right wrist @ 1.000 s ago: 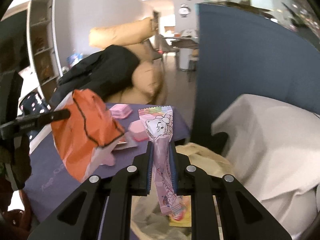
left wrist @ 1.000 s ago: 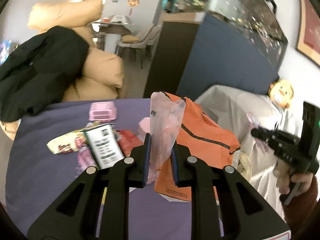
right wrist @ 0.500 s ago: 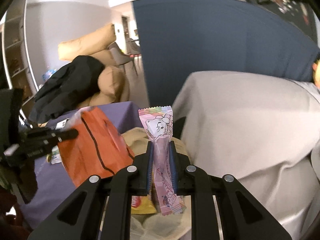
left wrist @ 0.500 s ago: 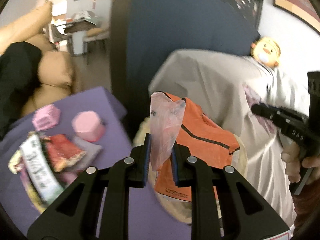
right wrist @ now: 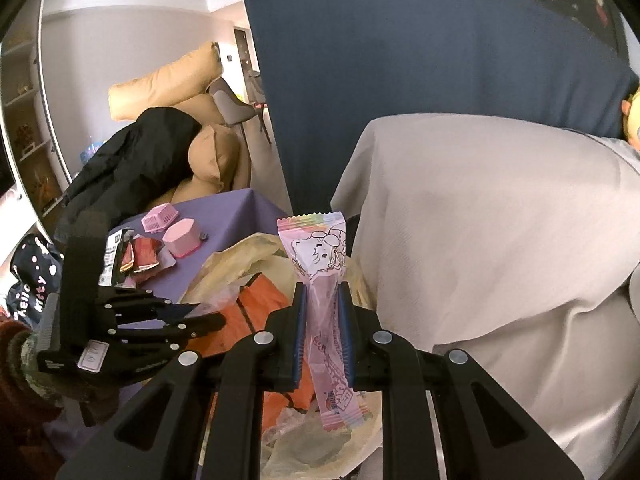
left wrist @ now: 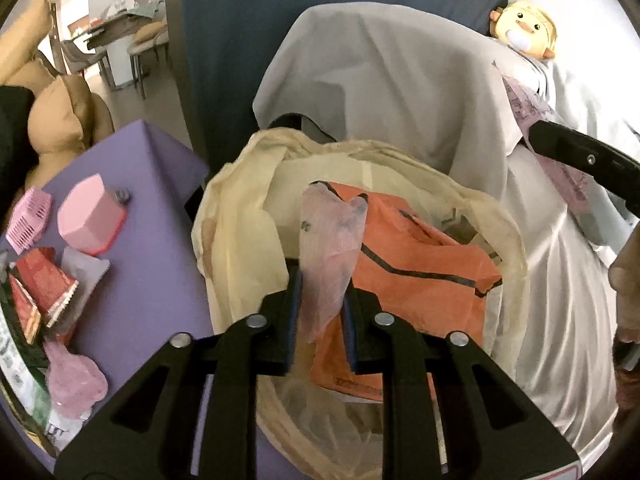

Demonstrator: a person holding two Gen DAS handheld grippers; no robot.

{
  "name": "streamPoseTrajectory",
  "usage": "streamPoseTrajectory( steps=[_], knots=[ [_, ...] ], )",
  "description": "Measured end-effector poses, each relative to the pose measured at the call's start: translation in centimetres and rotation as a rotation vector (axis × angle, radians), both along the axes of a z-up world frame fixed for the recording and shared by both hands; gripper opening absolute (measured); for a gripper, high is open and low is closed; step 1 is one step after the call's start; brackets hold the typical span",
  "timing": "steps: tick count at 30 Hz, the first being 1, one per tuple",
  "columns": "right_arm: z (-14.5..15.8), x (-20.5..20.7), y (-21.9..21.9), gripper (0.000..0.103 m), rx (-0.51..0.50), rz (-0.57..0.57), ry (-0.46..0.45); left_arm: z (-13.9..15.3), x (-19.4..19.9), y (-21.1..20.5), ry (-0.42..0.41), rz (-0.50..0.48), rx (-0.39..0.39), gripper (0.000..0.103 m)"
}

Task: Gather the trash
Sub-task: 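Open the left tool to drop the orange bag while the right tool lowers the candy stick, then release the pink candy stick into the bag with the right tool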

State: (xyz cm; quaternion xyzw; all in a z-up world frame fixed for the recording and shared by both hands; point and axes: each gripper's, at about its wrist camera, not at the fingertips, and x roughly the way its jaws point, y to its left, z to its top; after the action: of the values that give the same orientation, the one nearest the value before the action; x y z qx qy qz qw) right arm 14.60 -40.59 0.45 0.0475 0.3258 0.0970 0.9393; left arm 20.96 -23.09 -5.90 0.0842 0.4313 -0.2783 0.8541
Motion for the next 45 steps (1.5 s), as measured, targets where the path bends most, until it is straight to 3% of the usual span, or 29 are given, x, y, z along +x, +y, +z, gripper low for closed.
streamPoseTrajectory(
  steps=[2,8,12,14,15,17,22,28,32,36,40,45],
  knots=[
    [-0.3,0.3,0.5,0.016,0.007,0.009,0.013,0.1,0.3,0.9,0.023,0.012,-0.046,0.029],
    [-1.7,0.6,3.4,0.016,0.001,0.079,0.053,2.5,0.6,4.9,0.029,0.111,-0.168,0.042],
    [-3.8,0.9,6.0,0.016,0.008,0.134,0.111,4.2,-0.4,7.9,-0.025,0.159,-0.179,0.046],
    [-5.0,1.2,7.1,0.016,-0.061,0.123,0.141,4.8,-1.3,9.6,-0.067,0.183,-0.166,0.047],
    [-6.2,1.8,7.9,0.016,-0.155,0.084,0.157,5.1,-2.0,10.8,-0.09,0.205,-0.158,0.048],
    [-7.9,2.9,7.9,0.016,-0.213,0.027,0.194,5.3,-2.8,12.9,-0.106,0.244,-0.155,0.05],
    [-11.6,5.0,8.0,0.016,-0.094,0.096,0.385,5.6,-4.5,19.0,-0.129,0.373,-0.185,0.052],
    [-13.3,5.3,9.3,0.016,-0.145,0.115,0.464,5.1,-5.4,24.4,-0.126,0.485,-0.233,0.052],
    [-12.7,4.9,9.2,0.017,-0.15,0.088,0.444,4.2,-5.8,27.1,-0.111,0.539,-0.266,0.056],
    [-10.8,4.0,8.7,0.039,-0.138,0.058,0.4,3.3,-6.1,29.4,-0.096,0.595,-0.299,0.058],
    [-8.2,2.5,9.4,0.048,-0.186,0.049,0.353,3.1,-6.6,31.7,-0.116,0.673,-0.314,0.058],
    [-4.6,1.5,10.6,0.049,-0.194,0.064,0.249,3.0,-6.9,34.3,-0.117,0.738,-0.335,0.059]
  ],
)
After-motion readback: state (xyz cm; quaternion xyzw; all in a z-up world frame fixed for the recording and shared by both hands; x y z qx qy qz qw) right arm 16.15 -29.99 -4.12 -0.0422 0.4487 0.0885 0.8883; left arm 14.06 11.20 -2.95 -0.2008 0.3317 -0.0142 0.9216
